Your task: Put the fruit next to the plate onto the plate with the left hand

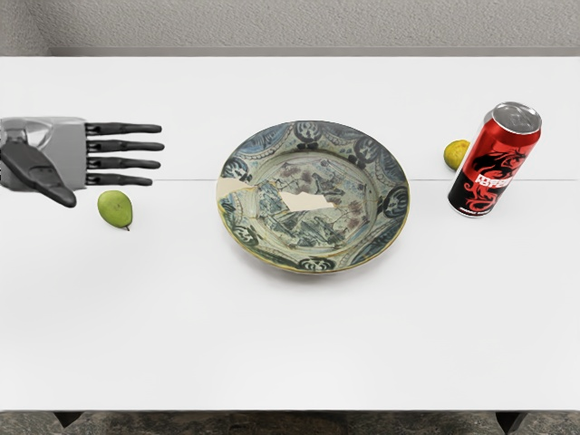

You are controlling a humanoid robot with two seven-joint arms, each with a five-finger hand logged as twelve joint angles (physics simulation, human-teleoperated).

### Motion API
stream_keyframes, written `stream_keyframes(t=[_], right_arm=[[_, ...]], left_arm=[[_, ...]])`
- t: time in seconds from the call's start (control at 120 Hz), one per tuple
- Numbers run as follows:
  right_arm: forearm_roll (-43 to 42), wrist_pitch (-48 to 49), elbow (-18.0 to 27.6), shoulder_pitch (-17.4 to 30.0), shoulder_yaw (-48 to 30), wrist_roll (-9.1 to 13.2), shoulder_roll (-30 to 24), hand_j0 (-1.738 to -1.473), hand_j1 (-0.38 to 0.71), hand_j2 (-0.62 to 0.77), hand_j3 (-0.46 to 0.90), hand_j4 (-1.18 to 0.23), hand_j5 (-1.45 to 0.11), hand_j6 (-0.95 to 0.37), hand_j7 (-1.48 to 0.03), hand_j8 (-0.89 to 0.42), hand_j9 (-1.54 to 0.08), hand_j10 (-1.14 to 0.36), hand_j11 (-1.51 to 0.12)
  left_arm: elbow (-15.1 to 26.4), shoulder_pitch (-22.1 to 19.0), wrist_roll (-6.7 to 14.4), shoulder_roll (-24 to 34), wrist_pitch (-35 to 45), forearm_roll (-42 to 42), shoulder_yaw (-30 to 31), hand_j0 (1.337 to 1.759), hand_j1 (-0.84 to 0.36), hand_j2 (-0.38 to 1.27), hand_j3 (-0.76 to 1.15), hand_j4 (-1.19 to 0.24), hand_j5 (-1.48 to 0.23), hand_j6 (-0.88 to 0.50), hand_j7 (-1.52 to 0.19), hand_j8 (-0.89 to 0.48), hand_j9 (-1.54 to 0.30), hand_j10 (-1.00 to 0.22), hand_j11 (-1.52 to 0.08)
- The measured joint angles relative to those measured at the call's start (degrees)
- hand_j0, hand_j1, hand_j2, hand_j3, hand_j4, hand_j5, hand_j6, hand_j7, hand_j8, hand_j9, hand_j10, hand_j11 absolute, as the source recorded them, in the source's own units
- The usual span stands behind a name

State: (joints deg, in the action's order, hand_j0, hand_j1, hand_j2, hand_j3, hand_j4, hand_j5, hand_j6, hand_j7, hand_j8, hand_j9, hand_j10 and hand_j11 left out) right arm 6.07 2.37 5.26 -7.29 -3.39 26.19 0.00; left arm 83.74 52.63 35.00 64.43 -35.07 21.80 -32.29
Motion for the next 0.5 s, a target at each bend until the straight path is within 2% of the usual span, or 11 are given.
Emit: stream_keyframes(t=[0.358,0.5], right_arm=[[-0.1,0.1,0.0,0.0,0.1,-0.1,0.0,-1.658,-0.35,0.00,0.00,0.00,0.00,0.00,0.00,0.00,0.00,0.00,0.00],[-0.1,0.1,0.0,0.0,0.1,-0.1,0.0,-1.658,-0.35,0.00,0.00,0.00,0.00,0.00,0.00,0.00,0.00,0.00,0.00]], left_arm=[[1.6,4.0,0.0,-5.4,0.0,-2.6,-0.1,1.658,0.32,0.00,0.00,-0.02,-0.03,-0.02,-0.03,-0.02,-0.03,-0.02,-0.03],[1.5,5.5,0.0,-7.4,0.0,-8.8,-0.7,1.658,0.33,0.00,0.00,-0.02,-0.03,-0.02,-0.03,-0.02,-0.03,-0.02,-0.03]])
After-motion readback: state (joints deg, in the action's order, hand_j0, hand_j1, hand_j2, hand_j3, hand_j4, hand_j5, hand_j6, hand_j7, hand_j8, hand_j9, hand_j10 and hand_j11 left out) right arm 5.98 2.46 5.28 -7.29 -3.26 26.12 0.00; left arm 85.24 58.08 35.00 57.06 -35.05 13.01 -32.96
